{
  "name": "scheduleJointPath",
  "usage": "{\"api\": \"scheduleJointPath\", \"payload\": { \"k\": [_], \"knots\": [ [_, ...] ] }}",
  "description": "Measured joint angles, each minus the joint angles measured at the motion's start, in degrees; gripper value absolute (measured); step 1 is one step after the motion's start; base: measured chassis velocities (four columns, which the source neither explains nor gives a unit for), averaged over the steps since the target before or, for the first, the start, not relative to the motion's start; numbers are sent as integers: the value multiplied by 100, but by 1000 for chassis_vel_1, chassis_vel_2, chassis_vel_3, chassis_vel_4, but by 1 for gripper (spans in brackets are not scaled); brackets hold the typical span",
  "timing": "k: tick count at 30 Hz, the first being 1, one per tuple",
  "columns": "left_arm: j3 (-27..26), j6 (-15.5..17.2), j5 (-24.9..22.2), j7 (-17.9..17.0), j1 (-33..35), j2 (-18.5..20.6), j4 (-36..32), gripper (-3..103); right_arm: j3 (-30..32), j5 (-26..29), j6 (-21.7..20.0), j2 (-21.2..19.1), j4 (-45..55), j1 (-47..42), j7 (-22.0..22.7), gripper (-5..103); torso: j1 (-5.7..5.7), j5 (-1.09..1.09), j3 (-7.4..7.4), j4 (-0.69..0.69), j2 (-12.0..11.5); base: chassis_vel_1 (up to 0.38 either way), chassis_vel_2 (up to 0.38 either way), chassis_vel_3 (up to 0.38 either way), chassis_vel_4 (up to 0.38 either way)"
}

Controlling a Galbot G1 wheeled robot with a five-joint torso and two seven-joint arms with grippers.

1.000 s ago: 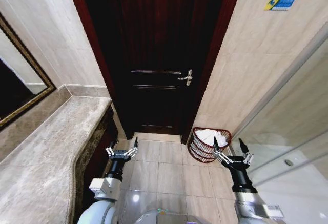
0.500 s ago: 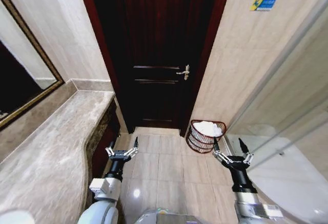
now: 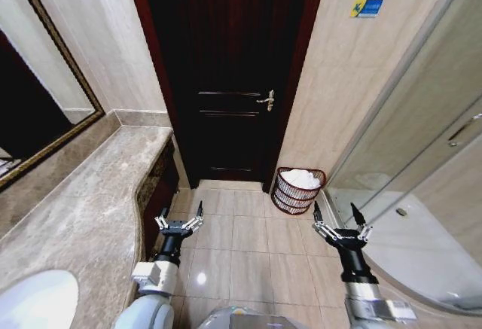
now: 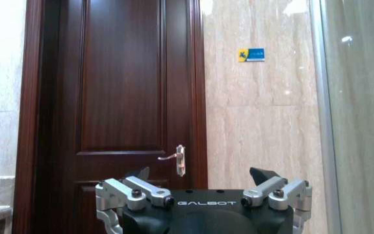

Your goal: Discard the used towel into the hamper.

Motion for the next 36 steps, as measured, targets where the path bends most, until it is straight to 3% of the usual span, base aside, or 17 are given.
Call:
{"api": "scheduleJointPath", "payload": {
  "k": [36],
  "knots": [
    [0, 0, 0, 0, 2, 0, 0, 100, 0, 0, 0, 0, 0, -2, 0, 100, -7, 0, -2, 0, 3, -3, 2, 2, -2]
  ]
}}
